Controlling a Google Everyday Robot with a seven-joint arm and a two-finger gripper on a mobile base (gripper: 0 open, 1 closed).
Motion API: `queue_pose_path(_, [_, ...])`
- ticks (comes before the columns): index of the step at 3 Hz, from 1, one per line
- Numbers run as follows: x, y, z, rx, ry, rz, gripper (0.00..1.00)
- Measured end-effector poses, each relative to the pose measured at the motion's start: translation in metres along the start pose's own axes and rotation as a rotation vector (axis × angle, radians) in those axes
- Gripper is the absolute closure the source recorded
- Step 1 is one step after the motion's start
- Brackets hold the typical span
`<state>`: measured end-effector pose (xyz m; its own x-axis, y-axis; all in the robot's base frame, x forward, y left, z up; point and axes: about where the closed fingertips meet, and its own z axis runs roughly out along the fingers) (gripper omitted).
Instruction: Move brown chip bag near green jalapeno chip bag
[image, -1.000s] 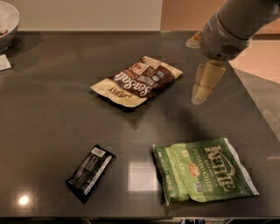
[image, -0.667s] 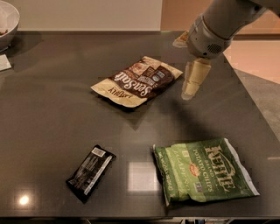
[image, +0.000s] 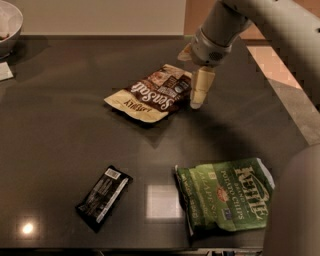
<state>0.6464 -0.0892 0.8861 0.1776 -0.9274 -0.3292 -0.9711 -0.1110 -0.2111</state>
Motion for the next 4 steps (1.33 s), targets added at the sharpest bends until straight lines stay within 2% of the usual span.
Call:
queue_pose_path(2, [0.005, -0.031, 0.051, -0.076, 0.056, -0.022, 0.00])
queue_pose_path(3, [0.003, -0.035, 0.060, -0.089, 0.072, -0.035, 0.18])
queue_pose_path(4, [0.000, -0.033, 0.062, -0.099, 0.082, -0.053, 0.42])
